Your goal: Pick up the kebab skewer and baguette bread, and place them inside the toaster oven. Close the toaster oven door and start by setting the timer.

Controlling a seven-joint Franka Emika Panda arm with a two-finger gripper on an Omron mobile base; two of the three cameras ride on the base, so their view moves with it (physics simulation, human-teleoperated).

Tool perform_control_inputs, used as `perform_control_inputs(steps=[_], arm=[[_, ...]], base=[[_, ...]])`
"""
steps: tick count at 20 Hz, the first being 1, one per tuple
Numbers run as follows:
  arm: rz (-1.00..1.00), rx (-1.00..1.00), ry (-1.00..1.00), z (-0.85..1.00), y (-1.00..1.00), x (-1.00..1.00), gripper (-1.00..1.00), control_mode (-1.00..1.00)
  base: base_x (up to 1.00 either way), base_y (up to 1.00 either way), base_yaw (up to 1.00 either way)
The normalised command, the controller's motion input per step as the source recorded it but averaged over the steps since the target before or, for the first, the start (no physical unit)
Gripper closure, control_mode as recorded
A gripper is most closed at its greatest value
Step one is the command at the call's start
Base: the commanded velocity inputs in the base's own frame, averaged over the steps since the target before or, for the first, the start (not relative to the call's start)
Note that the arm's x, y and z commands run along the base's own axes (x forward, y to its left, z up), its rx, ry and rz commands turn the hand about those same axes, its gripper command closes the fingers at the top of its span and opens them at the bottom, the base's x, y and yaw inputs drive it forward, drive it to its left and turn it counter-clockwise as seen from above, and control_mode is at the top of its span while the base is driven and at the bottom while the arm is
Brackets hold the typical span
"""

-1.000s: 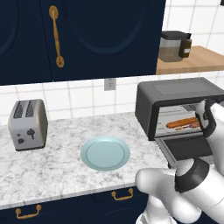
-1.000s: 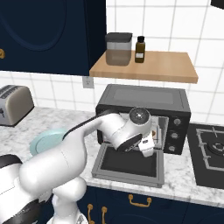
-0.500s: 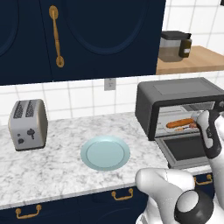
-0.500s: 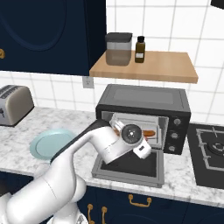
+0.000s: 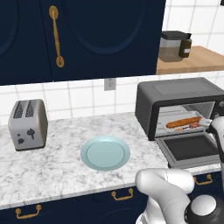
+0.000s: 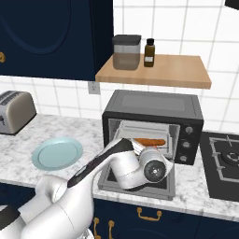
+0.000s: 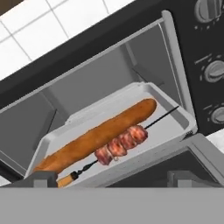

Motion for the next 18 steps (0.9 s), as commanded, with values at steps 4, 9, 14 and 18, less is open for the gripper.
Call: perform_control_inputs(steps=[4,9,14,18], arm=[[0.0,-0.12,-0.18,-0.04,-0.04,0.0,-1.0,-1.0],[0.16,-0.25,-0.04,-0.15,0.33,0.0,-1.0,-1.0],[0.14,-0.16,-0.01,-0.2,0.1,0.0,-1.0,-1.0],[0.06,-0.1,-0.02,-0.17,0.0,0.01,-1.0,-1.0]], base=[[0.0,0.0,0.0],[0.0,0.0,0.0],[0.0,0.0,0.0],[0.0,0.0,0.0]])
